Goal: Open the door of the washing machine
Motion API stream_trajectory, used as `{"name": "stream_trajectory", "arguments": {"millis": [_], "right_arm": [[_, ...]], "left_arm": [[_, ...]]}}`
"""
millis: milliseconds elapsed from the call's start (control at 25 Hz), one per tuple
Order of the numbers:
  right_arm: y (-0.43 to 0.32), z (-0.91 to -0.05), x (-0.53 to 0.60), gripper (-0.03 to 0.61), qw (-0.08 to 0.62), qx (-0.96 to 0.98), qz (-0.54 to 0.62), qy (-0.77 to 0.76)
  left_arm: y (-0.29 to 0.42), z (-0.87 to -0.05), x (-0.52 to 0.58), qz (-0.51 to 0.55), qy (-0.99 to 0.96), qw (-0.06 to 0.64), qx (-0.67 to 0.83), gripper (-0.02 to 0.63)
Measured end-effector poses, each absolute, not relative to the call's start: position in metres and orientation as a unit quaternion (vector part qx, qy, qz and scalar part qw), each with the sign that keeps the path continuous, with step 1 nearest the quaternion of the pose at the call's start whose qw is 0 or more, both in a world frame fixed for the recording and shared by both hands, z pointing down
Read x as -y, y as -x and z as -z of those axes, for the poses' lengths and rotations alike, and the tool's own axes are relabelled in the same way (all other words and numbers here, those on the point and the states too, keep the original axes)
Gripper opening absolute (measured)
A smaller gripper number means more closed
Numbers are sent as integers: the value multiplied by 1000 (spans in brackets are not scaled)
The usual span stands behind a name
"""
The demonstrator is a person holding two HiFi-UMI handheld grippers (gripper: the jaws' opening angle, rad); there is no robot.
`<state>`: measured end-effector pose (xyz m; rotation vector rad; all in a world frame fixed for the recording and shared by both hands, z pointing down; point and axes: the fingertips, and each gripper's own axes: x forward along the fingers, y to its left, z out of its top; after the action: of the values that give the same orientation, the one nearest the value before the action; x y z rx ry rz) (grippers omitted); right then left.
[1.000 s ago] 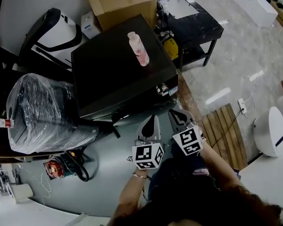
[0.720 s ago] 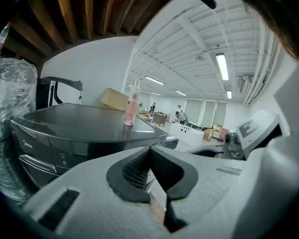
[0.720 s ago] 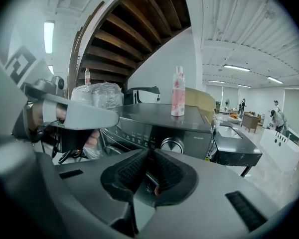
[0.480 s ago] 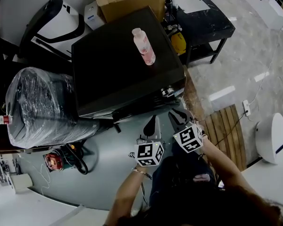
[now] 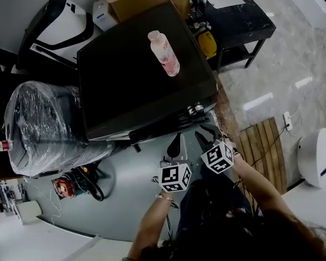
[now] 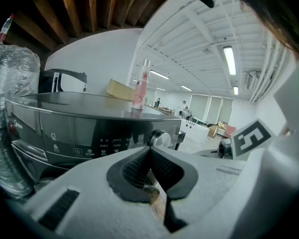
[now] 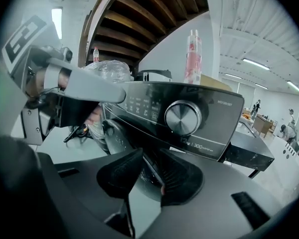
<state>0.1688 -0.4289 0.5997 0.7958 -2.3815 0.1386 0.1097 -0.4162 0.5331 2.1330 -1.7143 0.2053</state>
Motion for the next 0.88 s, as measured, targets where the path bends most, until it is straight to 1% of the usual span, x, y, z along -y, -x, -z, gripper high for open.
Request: {"name": "stream_trajectory", "arguments": {"millis": [520, 880], "right_arm": [[-159, -664, 442, 117, 364, 894, -42, -259], [-153, -699, 447, 127, 402, 883, -31, -241]], "left_arm": [[-99, -576, 429, -106, -754, 225, 608, 12], [-96, -585, 424, -118, -756, 229, 601, 12]]}}
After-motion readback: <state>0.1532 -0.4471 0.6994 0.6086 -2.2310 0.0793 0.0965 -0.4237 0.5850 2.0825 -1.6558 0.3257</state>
